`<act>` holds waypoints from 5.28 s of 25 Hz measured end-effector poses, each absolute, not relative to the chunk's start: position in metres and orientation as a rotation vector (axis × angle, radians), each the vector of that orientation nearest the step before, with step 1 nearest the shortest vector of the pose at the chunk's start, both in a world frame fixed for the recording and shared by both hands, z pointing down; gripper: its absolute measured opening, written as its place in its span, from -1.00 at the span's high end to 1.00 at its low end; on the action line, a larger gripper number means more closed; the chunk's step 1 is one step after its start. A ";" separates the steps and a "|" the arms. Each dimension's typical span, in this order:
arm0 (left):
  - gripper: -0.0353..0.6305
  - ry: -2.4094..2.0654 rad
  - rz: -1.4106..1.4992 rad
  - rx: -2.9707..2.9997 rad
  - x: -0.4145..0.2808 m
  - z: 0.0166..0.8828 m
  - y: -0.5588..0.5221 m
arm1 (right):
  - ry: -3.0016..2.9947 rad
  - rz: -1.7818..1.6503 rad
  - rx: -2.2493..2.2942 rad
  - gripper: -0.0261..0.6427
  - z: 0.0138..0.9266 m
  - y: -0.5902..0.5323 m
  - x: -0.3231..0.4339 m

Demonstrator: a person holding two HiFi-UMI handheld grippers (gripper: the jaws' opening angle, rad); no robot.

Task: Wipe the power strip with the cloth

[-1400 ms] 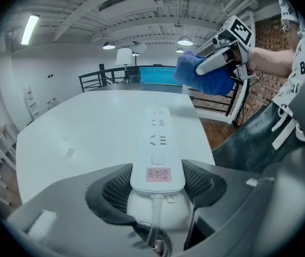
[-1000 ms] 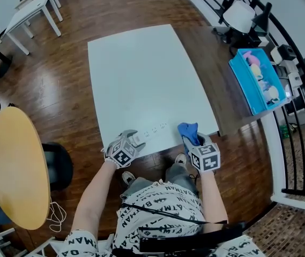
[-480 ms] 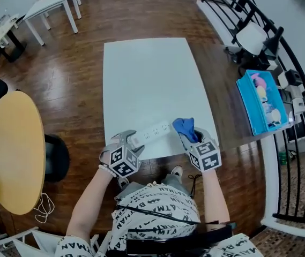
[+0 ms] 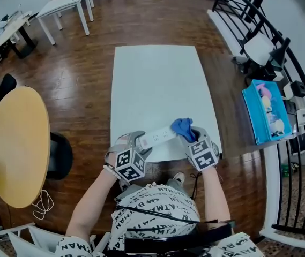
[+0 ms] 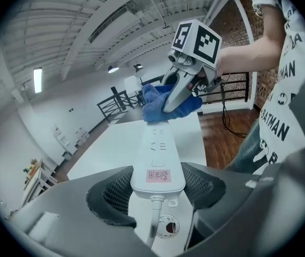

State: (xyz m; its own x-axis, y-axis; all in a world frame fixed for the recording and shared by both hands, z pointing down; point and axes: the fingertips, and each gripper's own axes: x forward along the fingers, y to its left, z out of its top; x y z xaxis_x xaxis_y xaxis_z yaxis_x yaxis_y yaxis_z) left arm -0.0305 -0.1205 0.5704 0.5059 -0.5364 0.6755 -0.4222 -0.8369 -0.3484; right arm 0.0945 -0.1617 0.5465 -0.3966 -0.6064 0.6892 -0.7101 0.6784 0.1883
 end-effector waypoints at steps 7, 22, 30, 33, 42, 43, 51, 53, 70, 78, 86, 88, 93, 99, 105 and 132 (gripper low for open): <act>0.06 0.802 -1.230 -2.576 -0.018 0.567 -0.128 | -2.184 0.143 0.869 0.52 0.537 -0.139 0.054; 0.06 0.757 -1.207 -2.502 -0.006 0.561 -0.128 | -2.267 0.046 0.477 0.52 0.520 -0.089 -0.024; 0.06 0.783 -1.200 -2.530 -0.011 0.564 -0.132 | -2.300 0.092 0.514 0.52 0.504 -0.104 0.011; 0.06 0.767 -1.180 -2.545 -0.007 0.564 -0.131 | -2.295 0.086 0.473 0.52 0.508 -0.098 0.004; 0.06 0.736 -1.141 -2.523 -0.003 0.554 -0.124 | -2.232 -0.007 0.459 0.51 0.515 -0.096 -0.012; 0.06 0.742 -1.136 -2.526 -0.003 0.553 -0.124 | -2.218 -0.015 0.479 0.51 0.515 -0.099 -0.007; 0.06 0.778 -1.110 -2.556 -0.012 0.547 -0.122 | -2.077 -0.001 0.729 0.51 0.518 -0.135 0.069; 0.06 0.793 -1.097 -2.567 -0.014 0.544 -0.122 | -2.053 0.025 0.793 0.51 0.519 -0.145 0.090; 0.06 1.110 -0.974 -2.724 -0.033 0.527 -0.156 | -2.192 0.238 1.041 0.51 0.520 -0.139 0.105; 0.06 1.271 -0.882 -2.795 -0.037 0.525 -0.160 | -2.299 0.344 1.011 0.51 0.530 -0.127 0.061; 0.06 1.336 -0.875 -2.771 -0.034 0.526 -0.159 | -2.333 0.372 0.957 0.51 0.538 -0.124 0.032; 0.06 1.316 -0.897 -2.744 -0.033 0.525 -0.157 | -2.340 0.393 0.959 0.51 0.539 -0.125 0.034; 0.06 1.240 -0.943 -2.683 -0.029 0.526 -0.148 | -2.350 0.460 1.011 0.52 0.541 -0.132 0.050; 0.06 1.172 -0.963 -2.653 -0.031 0.521 -0.139 | -2.326 0.471 1.115 0.52 0.533 -0.147 0.082; 0.06 1.056 -0.978 -2.608 -0.032 0.517 -0.131 | -2.282 0.444 1.180 0.52 0.530 -0.162 0.124; 0.06 0.248 -0.981 -2.481 -0.009 0.526 -0.052 | -2.058 -0.312 0.253 0.51 0.531 -0.112 0.128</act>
State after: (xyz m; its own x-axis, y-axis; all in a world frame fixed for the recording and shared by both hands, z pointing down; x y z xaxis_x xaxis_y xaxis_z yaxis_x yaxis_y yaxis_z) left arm -0.0093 -0.0520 0.5264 0.7298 -0.3254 0.6013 0.0010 -0.8790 -0.4768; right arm 0.1285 -0.1120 0.5313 -0.4803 -0.3065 0.8218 -0.0495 0.9449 0.3235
